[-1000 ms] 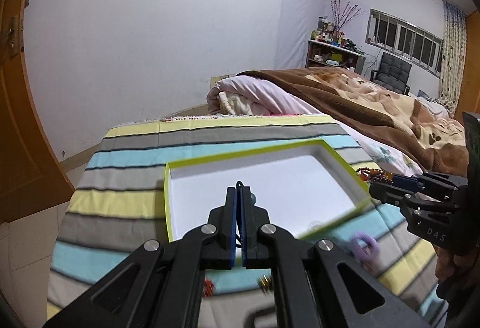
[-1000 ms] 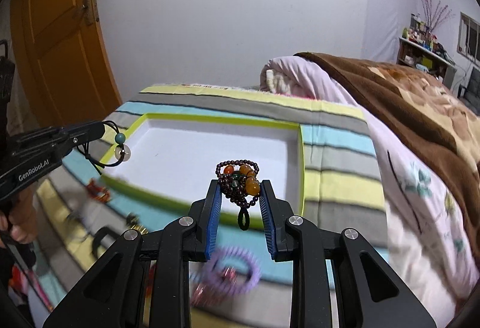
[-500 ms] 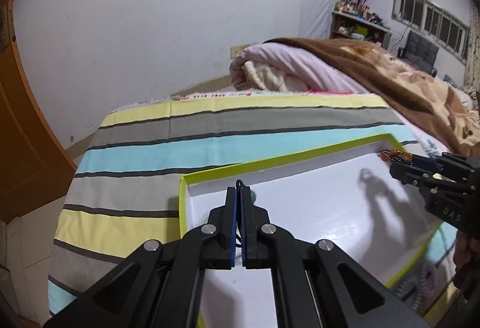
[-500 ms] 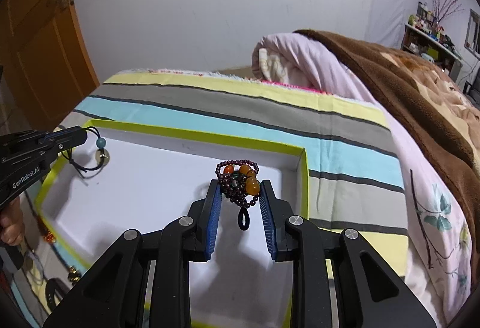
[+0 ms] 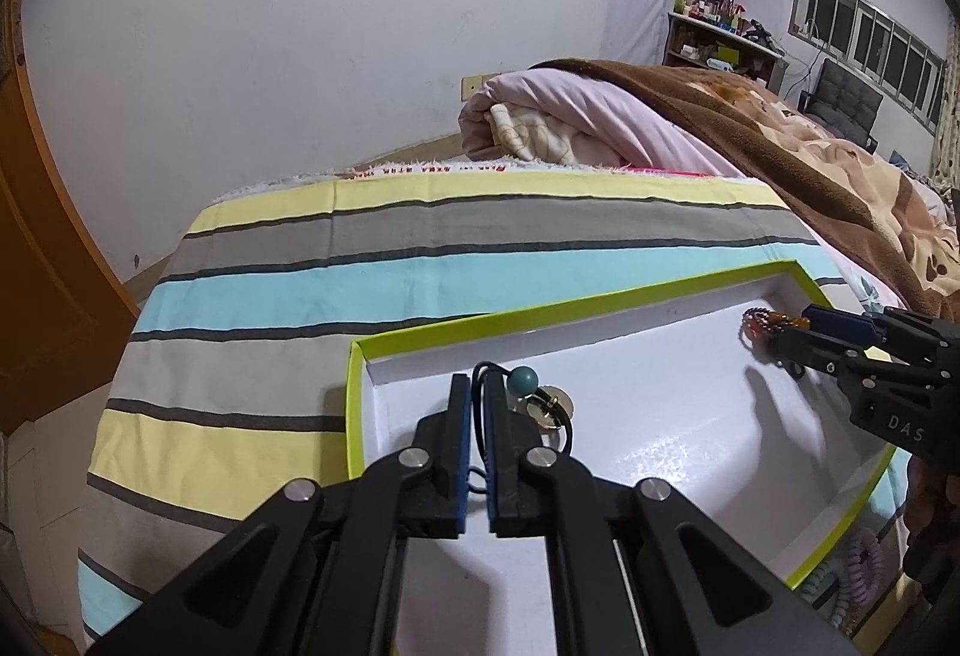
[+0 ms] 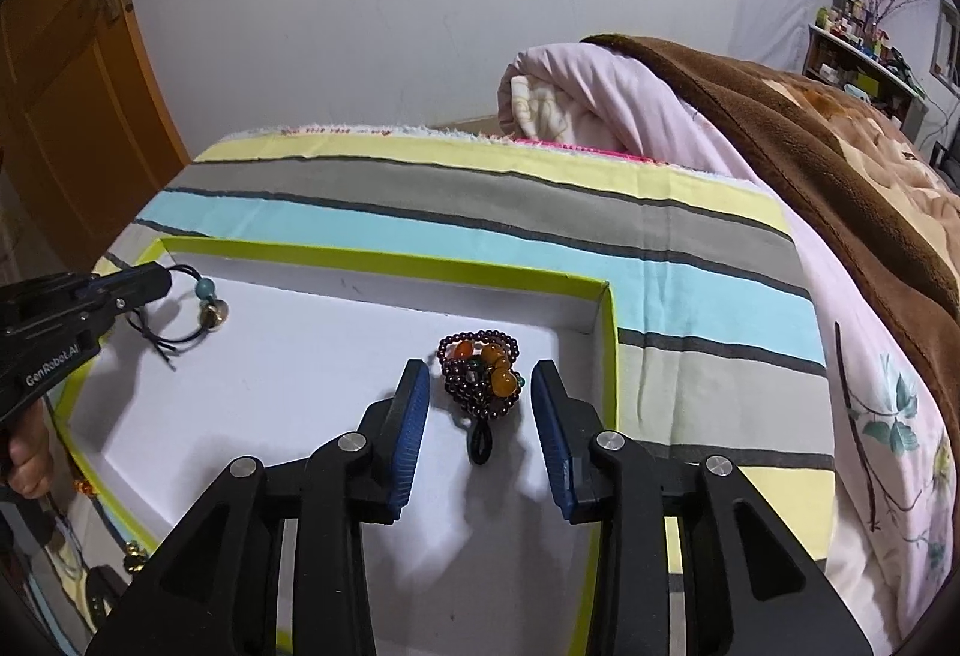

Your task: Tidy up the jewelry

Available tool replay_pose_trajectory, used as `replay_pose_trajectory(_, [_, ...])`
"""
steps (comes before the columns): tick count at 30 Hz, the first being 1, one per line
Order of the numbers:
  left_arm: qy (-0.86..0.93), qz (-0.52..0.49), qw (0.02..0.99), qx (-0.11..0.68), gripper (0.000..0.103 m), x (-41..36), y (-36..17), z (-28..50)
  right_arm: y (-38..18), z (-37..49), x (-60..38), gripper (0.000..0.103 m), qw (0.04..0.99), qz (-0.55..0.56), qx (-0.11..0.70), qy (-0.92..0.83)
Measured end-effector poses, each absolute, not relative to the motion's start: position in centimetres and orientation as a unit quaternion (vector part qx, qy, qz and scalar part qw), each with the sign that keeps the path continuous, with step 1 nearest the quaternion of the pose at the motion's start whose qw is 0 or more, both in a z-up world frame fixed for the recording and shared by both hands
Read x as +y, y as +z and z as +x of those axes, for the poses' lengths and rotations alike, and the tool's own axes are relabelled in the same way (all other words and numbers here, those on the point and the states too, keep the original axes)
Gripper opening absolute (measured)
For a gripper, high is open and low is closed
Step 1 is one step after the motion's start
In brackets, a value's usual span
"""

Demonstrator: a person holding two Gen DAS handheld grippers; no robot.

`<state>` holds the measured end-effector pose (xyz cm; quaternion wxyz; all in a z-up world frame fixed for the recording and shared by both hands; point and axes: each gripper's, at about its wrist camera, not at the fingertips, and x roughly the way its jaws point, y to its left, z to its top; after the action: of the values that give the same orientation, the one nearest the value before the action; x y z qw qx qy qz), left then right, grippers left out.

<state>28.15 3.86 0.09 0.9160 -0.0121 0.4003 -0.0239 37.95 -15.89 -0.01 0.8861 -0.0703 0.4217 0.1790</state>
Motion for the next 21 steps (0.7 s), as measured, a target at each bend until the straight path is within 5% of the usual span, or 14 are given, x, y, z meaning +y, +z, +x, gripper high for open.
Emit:
replay_pose_trajectory(3, [-0.035,-0.027,0.919,0.392,0.024,4.0,0.6,27.5,0.8,36.8,-16.1,0.036,0.891,-0.063,0.412,0.182])
replay_pose_trajectory(21, [-0.015,-0.017,0.953,0.302,0.024,3.4,5.5,15.6,6.2,22.8,-18.1,0.036,0.921,-0.044,0.331,0.201])
